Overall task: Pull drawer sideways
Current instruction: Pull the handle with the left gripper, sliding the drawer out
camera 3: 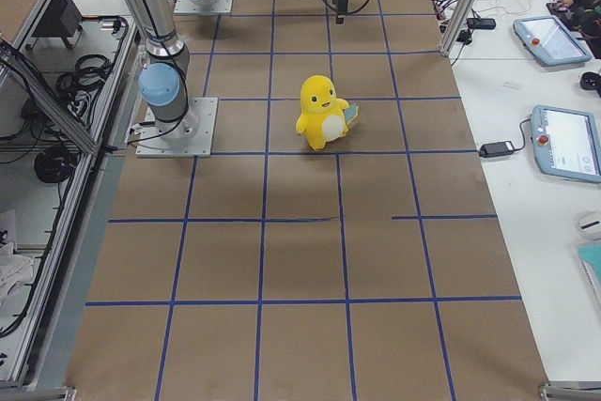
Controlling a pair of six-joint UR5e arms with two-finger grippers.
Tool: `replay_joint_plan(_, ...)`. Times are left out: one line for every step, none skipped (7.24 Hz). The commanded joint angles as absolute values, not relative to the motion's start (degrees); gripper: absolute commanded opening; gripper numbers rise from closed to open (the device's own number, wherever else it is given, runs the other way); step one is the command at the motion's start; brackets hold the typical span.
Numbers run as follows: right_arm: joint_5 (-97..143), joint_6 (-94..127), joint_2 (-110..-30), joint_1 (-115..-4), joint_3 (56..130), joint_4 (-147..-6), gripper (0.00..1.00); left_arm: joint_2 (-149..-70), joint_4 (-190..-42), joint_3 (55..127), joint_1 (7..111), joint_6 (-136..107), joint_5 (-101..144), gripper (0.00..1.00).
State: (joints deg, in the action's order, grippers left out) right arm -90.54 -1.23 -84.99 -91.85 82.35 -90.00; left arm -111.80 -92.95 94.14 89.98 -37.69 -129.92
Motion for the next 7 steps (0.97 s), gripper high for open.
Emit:
replay_joint_plan(-90.53,-1.23,-84.99,-91.85,82.35,-90.00,1.00,-111.88,-92.99,94.13,90.26,-37.88,-129.90,0.00)
replay_joint_plan(-90.53,-1.23,-84.99,-91.85,82.35,-90.00,1.00,-111.88,-92.99,94.04,90.87,-37.97,-129.82,0.00)
replay_joint_plan(-90.61,-1.23,-84.99,-91.85,82.35,-90.00,1.00,-112.06,-92.99,93.96,91.05,-38.66,-129.81,0.00)
replay_joint_plan(-90.53,-1.23,-84.99,-91.85,82.35,-90.00,1.00,-112.15,-92.99,93.78,91.14,-38.85,-129.21,0.00)
replay_joint_plan(-90.53,-1.23,-84.99,-91.85,82.35,-90.00,1.00,-112.15,-93.08,93.78,91.23,-38.93,-129.11,0.00)
replay_joint_plan(-90.53,-1.32,-84.99,-91.85,82.35,-90.00,1.00,-112.24,-93.08,93.69,91.75,-39.02,-129.02,0.00)
replay_joint_plan(-90.53,-1.23,-84.99,-91.85,82.35,-90.00,1.00,-112.32,-93.25,93.69,92.19,-39.98,-129.02,0.00)
